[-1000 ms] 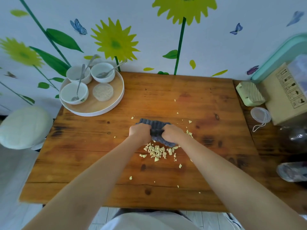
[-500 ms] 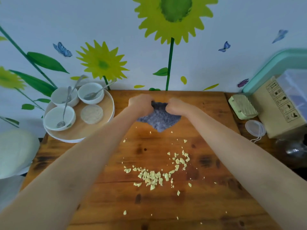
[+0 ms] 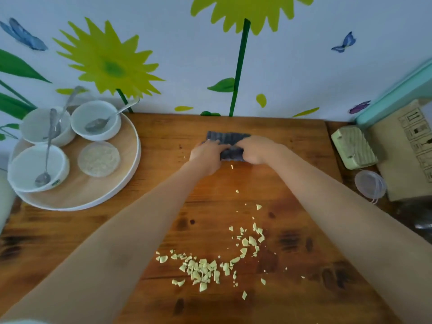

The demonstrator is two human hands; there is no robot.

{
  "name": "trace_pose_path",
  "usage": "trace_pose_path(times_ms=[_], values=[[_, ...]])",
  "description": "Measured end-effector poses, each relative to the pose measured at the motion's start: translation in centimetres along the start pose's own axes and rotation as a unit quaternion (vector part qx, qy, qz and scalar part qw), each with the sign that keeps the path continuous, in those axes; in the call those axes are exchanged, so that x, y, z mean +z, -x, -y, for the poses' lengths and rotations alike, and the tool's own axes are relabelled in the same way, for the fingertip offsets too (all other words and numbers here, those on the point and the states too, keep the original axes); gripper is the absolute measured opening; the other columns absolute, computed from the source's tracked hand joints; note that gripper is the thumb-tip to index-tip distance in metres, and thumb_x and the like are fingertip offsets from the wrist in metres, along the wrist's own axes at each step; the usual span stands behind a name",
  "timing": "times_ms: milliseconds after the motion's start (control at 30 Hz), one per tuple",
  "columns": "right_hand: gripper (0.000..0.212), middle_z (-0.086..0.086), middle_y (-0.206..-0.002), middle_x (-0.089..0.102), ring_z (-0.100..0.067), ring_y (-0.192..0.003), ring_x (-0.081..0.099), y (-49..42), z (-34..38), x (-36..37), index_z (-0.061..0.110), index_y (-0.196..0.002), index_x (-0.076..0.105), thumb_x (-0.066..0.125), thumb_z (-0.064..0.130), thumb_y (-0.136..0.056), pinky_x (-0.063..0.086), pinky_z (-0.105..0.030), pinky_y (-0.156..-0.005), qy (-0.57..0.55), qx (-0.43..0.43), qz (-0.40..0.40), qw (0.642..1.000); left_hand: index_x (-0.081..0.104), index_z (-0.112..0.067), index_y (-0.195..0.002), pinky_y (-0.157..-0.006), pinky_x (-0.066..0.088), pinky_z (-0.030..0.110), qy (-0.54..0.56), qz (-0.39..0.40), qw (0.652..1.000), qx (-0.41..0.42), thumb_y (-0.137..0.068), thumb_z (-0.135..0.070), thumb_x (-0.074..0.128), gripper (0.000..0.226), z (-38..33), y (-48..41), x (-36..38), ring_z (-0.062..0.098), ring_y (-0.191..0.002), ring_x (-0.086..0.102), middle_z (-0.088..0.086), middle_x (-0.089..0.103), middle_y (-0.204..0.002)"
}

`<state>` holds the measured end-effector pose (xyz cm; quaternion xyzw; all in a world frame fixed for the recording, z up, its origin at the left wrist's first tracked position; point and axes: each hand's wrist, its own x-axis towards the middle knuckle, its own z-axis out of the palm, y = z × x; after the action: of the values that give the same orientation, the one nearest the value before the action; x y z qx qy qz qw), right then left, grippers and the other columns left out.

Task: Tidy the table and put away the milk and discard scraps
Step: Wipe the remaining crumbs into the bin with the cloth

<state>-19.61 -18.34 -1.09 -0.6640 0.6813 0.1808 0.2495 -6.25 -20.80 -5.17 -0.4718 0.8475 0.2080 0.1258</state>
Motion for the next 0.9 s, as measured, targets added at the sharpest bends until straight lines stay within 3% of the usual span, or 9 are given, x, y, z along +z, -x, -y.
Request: trace_pose_path(times_ms=[67, 167, 267, 333, 467, 533, 633, 767, 900], values=[[0.042, -0.01, -0.14, 0.047, -0.028, -0.122, 0.05, 0.2, 0.0, 2.6, 0.021, -0.137, 0.046, 0.036, 0.015, -0.096, 0.043, -0.034, -0.093, -0.003, 0.001, 0.041, 0.999, 0.018, -0.036, -0.147, -0.116, 0.017, 0.042, -0.023, 0.059, 0.998, 0.011, -0.098, -0.018, 0.039, 0.057, 0.3, 0.5, 2.4, 0.031, -0.145, 0.012, 0.006, 0.012, -0.158], [0.048, -0.01, -0.148, 0.037, -0.029, -0.134, 0.037, 0.8, 0.4, 5.3, 0.022, -0.143, 0.038, 0.033, 0.011, -0.096, 0.039, -0.037, -0.103, 0.017, 0.018, 0.044, 0.999, 0.012, -0.036, -0.148, -0.117, 0.013, 0.041, -0.02, 0.08, 0.997, -0.005, -0.098, -0.016, 0.037, 0.059, -0.3, 1.9, 4.5, 0.031, -0.146, -0.003, 0.006, -0.004, -0.159], [0.041, -0.008, -0.129, 0.056, -0.028, -0.112, 0.055, 2.0, 0.4, 6.1, 0.015, -0.13, 0.052, 0.037, 0.009, -0.093, 0.046, -0.033, -0.083, 0.025, 0.019, 0.054, 0.998, 0.017, -0.034, -0.148, -0.117, 0.013, 0.041, -0.038, 0.088, 0.995, 0.003, -0.099, -0.019, 0.034, 0.054, -1.7, 3.8, 5.3, 0.033, -0.146, 0.002, 0.008, 0.0, -0.159], [0.04, -0.009, -0.118, 0.061, -0.027, -0.096, 0.058, 3.4, 0.4, 6.7, 0.012, -0.126, 0.055, 0.037, 0.005, -0.092, 0.043, -0.031, -0.07, 0.024, 0.026, 0.085, 0.996, 0.02, -0.033, -0.148, -0.116, 0.019, 0.043, -0.046, 0.106, 0.993, 0.013, -0.099, -0.019, 0.033, 0.053, -2.4, 5.0, 5.8, 0.033, -0.146, 0.004, 0.008, 0.001, -0.159], [0.036, -0.007, -0.093, 0.059, -0.022, -0.071, 0.051, 7.1, 0.6, 8.6, 0.01, -0.119, 0.058, 0.037, 0.004, -0.091, 0.036, -0.028, -0.054, 0.013, 0.032, 0.1, 0.994, 0.025, -0.033, -0.147, -0.11, 0.029, 0.046, -0.064, 0.13, 0.989, 0.026, -0.097, -0.016, 0.035, 0.053, -4.1, 7.8, 6.9, 0.033, -0.146, 0.008, 0.006, 0.004, -0.159], [0.025, -0.003, -0.075, 0.052, -0.018, -0.06, 0.045, 8.7, 0.8, 9.9, 0.011, -0.102, 0.06, 0.038, 0.005, -0.09, 0.033, -0.027, -0.05, 0.003, 0.042, 0.098, 0.994, 0.029, -0.032, -0.146, -0.109, 0.031, 0.045, -0.085, 0.134, 0.986, 0.041, -0.097, -0.017, 0.036, 0.052, -4.7, 9.0, 7.4, 0.033, -0.145, 0.012, 0.007, 0.006, -0.159], [0.017, -0.001, -0.069, 0.05, -0.02, -0.064, 0.048, 10.8, 1.4, 11.6, 0.014, -0.08, 0.054, 0.042, 0.007, -0.089, 0.034, -0.027, -0.051, -0.014, 0.061, 0.083, 0.995, 0.034, -0.03, -0.143, -0.105, 0.036, 0.043, -0.104, 0.135, 0.984, 0.052, -0.096, -0.016, 0.036, 0.05, -5.3, 10.7, 7.9, 0.033, -0.143, 0.019, 0.008, 0.011, -0.159], [0.024, -0.005, -0.082, 0.056, -0.024, -0.074, 0.052, 12.9, 2.7, 13.5, 0.013, -0.104, 0.063, 0.044, 0.009, -0.089, 0.039, -0.03, -0.059, -0.041, 0.072, 0.073, 0.994, 0.04, -0.028, -0.139, -0.091, 0.043, 0.038, -0.142, 0.134, 0.978, 0.068, -0.094, -0.011, 0.04, 0.049, -6.4, 12.8, 8.0, 0.031, -0.133, 0.038, 0.01, 0.02, -0.156], [0.019, -0.001, -0.063, 0.05, -0.019, -0.059, 0.049, 14.3, 3.8, 14.6, 0.01, -0.086, 0.06, 0.043, 0.016, -0.091, 0.034, -0.025, -0.048, -0.071, 0.086, 0.078, 0.991, 0.048, -0.025, -0.13, -0.071, 0.038, 0.03, -0.17, 0.13, 0.973, 0.087, -0.091, -0.007, 0.042, 0.044, -7.0, 14.2, 8.7, 0.025, -0.115, 0.055, 0.008, 0.046, -0.141]])
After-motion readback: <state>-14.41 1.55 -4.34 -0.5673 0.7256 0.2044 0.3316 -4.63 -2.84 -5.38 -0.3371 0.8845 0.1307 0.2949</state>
